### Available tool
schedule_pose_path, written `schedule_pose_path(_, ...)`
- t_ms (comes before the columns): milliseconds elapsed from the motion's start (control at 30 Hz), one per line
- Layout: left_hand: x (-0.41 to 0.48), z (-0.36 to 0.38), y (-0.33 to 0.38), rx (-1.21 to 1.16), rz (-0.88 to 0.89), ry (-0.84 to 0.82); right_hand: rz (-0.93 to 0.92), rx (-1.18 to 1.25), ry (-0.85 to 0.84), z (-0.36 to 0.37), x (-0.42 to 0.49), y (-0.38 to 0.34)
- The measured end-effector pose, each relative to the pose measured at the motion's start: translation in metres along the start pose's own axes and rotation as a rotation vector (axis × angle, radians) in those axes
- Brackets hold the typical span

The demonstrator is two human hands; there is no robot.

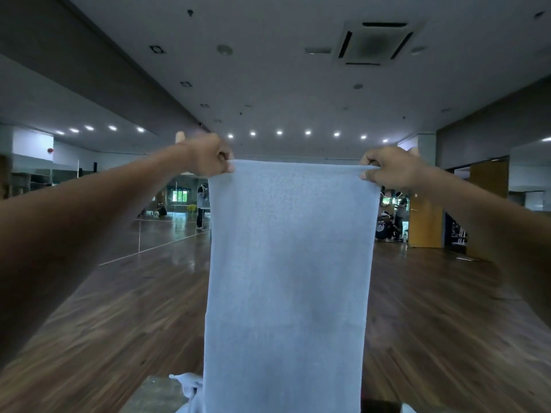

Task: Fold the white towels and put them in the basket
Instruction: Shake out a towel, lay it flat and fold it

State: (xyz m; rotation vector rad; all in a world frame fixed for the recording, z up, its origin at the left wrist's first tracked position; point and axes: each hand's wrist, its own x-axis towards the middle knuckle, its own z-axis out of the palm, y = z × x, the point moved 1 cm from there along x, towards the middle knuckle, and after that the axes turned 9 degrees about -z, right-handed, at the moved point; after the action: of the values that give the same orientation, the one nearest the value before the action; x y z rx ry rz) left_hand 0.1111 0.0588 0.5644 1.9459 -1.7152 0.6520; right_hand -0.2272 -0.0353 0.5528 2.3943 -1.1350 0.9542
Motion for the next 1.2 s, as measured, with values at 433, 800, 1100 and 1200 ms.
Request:
schedule_pose_path(433, 0.009, 0.045, -0.011, -0.387, -0.109, -0.233, 0.109, 0.298, -0.096, 0.019, 0.012, 0.025)
schedule_pose_path(800, 0.023, 0.089, -0.001, -0.446, -0.177, 0.018, 0.086, 0.251, 0.018, 0.051, 0.011, 0.048)
schedule_pose_path(1100, 0.012, 0.051, 0.012, -0.553, -0.147, 0.195, 0.054, 0.249, 0.079, -0.001, 0.008, 0.048)
schedule_pose_path(1200, 0.001, 0.035, 0.008, -0.507, -0.125, 0.024, 0.025, 0.259, -0.067, -0.017, -0.004, 0.040)
